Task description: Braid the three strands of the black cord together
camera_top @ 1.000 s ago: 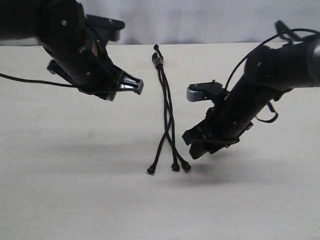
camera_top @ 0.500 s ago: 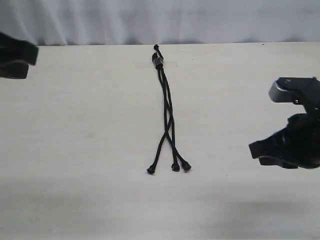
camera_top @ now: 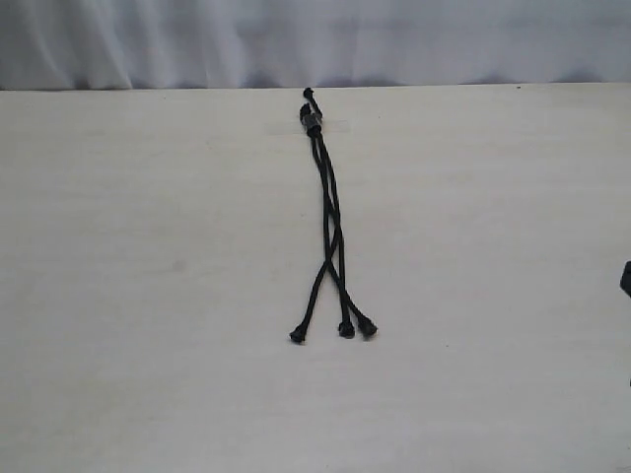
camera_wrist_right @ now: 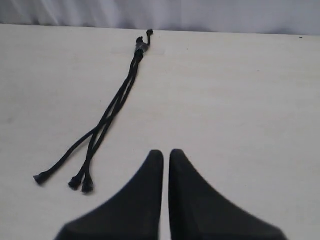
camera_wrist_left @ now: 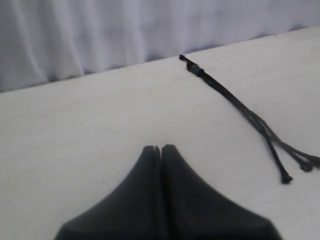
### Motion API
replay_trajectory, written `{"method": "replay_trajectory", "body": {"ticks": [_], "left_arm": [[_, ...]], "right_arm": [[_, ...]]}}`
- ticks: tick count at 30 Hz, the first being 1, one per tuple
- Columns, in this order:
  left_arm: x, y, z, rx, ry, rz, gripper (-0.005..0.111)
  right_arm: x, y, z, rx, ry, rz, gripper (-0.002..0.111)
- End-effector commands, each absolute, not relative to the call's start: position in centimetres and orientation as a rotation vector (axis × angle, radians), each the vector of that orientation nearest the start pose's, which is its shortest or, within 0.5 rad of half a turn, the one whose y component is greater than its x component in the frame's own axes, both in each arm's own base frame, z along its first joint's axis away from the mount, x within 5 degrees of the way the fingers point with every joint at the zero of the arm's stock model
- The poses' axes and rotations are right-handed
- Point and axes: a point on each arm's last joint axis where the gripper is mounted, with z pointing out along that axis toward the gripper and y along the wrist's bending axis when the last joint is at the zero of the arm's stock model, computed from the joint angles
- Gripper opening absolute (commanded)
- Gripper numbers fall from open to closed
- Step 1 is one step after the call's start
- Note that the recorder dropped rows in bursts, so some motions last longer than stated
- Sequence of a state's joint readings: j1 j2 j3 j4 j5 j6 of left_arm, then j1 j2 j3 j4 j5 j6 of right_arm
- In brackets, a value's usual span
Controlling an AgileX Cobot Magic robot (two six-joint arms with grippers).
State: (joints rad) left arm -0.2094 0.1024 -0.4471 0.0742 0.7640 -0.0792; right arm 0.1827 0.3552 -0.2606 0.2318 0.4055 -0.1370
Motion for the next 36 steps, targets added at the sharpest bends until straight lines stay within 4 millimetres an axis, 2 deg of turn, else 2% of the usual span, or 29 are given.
{"method": "replay_trajectory", "body": {"ticks": [1,6,8,17,36], "left_arm": [[2.0,0.3,28.8,0.14,1.822,-0.067,0.0],[2.0,0.3,28.8,0.14,1.822,-0.067,0.0],[2.0,0.3,28.8,0.14,1.822,-0.067,0.0],[2.0,0.3,28.8,0.14,1.824,-0.07,0.0],[1.9,0.3,28.8,0.141,1.821,-0.069,0.0]], "right_arm": [[7.1,2.1,24.7,-0.158,1.895,0.252,0.004],[6.7,2.0,24.8,-0.156,1.861,0.253,0.004],[6.4,1.9,24.4,-0.15,1.843,0.259,0.004],[5.1,1.6,18.1,-0.15,1.84,0.239,0.004],[5.1,1.6,18.3,-0.145,1.817,0.244,0.004]]}}
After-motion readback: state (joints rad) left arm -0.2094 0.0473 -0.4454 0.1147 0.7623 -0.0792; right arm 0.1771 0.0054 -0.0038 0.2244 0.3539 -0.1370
